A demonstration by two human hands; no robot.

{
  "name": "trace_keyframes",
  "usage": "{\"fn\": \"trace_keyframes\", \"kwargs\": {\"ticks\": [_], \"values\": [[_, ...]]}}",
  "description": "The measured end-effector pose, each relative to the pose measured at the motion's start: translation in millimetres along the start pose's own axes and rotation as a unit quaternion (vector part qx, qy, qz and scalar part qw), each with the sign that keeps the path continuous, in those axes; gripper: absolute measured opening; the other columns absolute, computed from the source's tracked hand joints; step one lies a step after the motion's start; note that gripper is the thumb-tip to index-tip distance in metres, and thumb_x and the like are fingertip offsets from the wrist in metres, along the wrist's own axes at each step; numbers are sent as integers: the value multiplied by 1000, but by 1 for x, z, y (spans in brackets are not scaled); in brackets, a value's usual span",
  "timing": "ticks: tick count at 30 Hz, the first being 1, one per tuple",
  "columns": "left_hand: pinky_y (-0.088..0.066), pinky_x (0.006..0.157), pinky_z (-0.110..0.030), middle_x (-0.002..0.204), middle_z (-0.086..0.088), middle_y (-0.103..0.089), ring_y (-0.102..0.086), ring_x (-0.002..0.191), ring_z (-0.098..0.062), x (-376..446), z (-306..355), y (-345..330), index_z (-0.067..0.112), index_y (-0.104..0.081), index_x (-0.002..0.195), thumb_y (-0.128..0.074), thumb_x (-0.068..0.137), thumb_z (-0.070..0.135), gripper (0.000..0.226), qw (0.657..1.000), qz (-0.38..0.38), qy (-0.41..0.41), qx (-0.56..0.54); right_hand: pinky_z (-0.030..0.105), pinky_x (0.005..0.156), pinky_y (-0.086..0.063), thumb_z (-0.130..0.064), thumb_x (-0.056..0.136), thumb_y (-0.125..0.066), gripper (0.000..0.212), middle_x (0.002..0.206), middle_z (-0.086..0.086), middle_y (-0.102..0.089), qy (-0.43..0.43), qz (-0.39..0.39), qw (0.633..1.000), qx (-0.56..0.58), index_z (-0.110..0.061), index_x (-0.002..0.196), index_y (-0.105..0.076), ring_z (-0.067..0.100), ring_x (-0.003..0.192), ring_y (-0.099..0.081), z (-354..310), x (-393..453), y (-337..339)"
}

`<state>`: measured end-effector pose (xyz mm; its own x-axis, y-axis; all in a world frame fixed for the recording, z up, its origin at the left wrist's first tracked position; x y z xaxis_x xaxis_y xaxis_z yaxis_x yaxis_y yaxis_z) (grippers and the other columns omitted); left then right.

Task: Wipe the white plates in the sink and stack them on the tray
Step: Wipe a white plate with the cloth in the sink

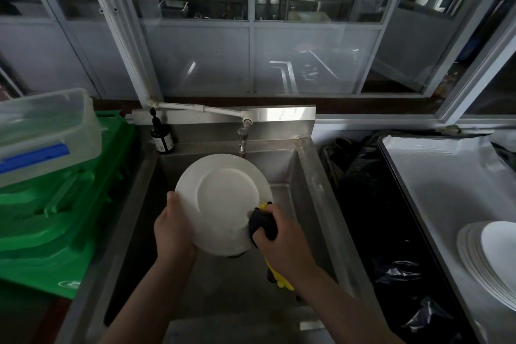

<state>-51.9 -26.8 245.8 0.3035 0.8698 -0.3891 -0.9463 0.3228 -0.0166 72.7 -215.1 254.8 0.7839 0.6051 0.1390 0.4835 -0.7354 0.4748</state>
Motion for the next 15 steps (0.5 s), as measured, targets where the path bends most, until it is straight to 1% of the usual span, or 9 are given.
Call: {"fn": "trace_keyframes", "kwargs": {"ticks": [3,5,7,9,11,13,15], "values": [[-47,75,-38,87,-8,-63,-60,86,-28,-5,6,-7,24,-57,77,-40,103,50,41,999,-23,-25,12,7,60,-40,-24,85,-62,14,84,-12,-59,17,-7,998,-52,-26,97,-55,-2,82,-57,-4,3,-2],[-50,77,-40,89,-9,-65,-62,87,-29,-6,7,-10,25,-57,76,-40,103,51,41,998,-38,-40,26,8,58,-39,-29,84,-60,16,87,-13,-58,33,-16,994,-104,-27,99,-53,3,78,-56,-6,5,-5],[-50,79,-42,90,-13,-64,-62,86,-29,-7,7,-13,26,-56,74,-42,102,52,41,997,-49,-49,27,8,57,-38,-31,84,-59,19,89,-16,-54,30,-22,992,-121,-27,101,-52,2,75,-54,-6,6,-6],[-47,76,-40,89,-15,-63,-60,83,-28,-9,9,-15,26,-56,73,-43,102,51,40,996,-59,-59,31,6,58,-39,-30,85,-59,19,88,-18,-53,18,-22,993,-110,-28,102,-52,-4,76,-54,-2,6,-6],[-49,76,-42,89,-18,-64,-61,82,-29,-9,9,-18,25,-58,74,-43,103,51,41,995,-66,-64,36,7,60,-42,-29,85,-60,18,87,-18,-56,3,-22,996,-88,-29,102,-53,-4,80,-56,2,5,-7],[-50,77,-43,90,-22,-67,-63,82,-29,-8,9,-20,23,-60,74,-43,102,52,44,994,-72,-73,45,13,63,-49,-30,85,-60,19,89,-16,-60,-9,-18,998,-59,-30,102,-54,-1,84,-59,5,3,-8],[-48,73,-41,92,-30,-65,-61,78,-27,-7,8,-22,11,-65,82,-43,102,53,51,991,-85,-84,53,21,68,-54,-31,84,-60,19,90,-15,-62,-16,-7,999,-39,-31,103,-55,1,85,-60,6,3,-7]]}}
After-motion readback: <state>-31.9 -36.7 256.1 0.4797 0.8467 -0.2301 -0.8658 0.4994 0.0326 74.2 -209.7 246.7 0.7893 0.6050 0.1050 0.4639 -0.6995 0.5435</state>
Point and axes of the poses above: each hand's wrist, its own x-axis towards the middle knuckle, its own y-axis out of the back of the hand, z = x × y, the point moved 8 cm from there along x, towards the middle knuckle
